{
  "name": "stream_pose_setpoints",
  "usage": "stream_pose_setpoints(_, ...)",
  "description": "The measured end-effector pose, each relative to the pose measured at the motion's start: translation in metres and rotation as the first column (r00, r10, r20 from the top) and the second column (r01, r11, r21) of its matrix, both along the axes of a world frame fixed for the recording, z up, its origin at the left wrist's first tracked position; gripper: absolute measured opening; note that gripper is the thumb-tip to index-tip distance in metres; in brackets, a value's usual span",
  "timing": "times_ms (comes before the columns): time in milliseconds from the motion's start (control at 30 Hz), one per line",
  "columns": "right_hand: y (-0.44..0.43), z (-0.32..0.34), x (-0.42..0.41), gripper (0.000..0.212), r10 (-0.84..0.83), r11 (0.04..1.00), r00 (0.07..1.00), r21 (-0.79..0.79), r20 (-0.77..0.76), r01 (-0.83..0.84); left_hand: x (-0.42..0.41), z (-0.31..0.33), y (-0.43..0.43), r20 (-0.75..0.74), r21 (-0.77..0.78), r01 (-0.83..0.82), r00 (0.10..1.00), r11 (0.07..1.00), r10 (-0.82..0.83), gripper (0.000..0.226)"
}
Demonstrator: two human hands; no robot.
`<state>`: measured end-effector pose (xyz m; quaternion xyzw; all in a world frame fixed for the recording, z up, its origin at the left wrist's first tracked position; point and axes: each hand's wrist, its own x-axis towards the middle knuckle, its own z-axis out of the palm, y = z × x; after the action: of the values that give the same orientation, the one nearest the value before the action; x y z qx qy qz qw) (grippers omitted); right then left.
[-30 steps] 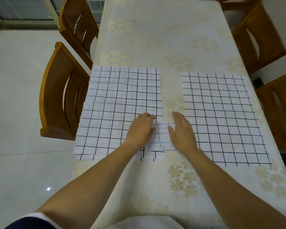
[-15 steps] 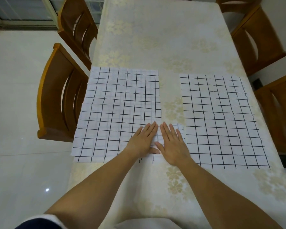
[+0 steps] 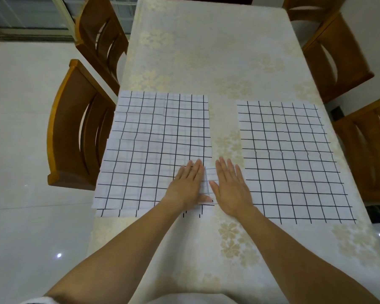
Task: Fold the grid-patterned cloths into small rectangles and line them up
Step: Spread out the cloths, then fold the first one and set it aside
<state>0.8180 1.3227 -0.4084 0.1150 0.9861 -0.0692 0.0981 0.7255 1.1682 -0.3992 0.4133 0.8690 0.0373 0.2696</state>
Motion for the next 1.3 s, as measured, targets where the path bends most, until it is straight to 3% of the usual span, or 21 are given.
stream_pose_setpoints(67, -0.01, -0.004, -0.007, 0.061, 0.075, 0.996, 0.997, -0.046, -0.009, -0.076, 0.005, -0.004, 0.007, -0.049, 0.009, 0.052, 0.997, 0.999, -0.052, 0.088)
stream_pose_setpoints(133, -0.016, -0.01, -0.008, 0.065, 0.102, 0.989, 0.993, -0.11, 0.051, -0.096, 0.006, -0.008, 0.011, -0.027, -0.02, 0.063, 0.998, 0.998, -0.063, 0.087)
stream_pose_setpoints(433, 0.003, -0.021, 0.004, 0.073, 0.079, 0.997, 0.995, -0.019, 0.062, -0.078, -0.001, -0.008, 0.003, 0.021, -0.097, 0.009, 1.0, 0.995, -0.007, 0.121)
stream_pose_setpoints(700, 0.023, -0.014, 0.014, 0.081, 0.019, 0.999, 0.987, 0.034, 0.162, -0.024, -0.011, -0.004, -0.021, -0.024, -0.176, -0.012, 1.0, 0.984, 0.008, 0.123)
stream_pose_setpoints(867, 0.02, 0.0, 0.006, 0.082, 0.001, 1.0, 0.982, 0.016, 0.189, -0.004, -0.011, 0.005, -0.019, -0.011, -0.208, -0.008, 1.0, 0.978, 0.006, 0.141)
stream_pose_setpoints(967, 0.008, 0.004, -0.007, 0.073, 0.053, 0.998, 0.996, -0.05, 0.069, -0.049, -0.013, 0.014, -0.005, 0.0, -0.097, -0.005, 1.0, 0.995, 0.005, 0.127)
stream_pose_setpoints(1100, -0.007, -0.011, -0.011, 0.075, 0.15, 0.984, 0.984, -0.114, 0.093, -0.139, -0.008, 0.007, 0.009, 0.002, -0.064, 0.057, 0.998, 0.996, -0.057, 0.108)
stream_pose_setpoints(1300, 0.005, -0.016, 0.003, 0.077, 0.109, 0.993, 0.986, -0.05, 0.128, -0.103, -0.013, 0.004, -0.001, 0.008, -0.147, 0.055, 0.998, 0.988, -0.054, 0.122)
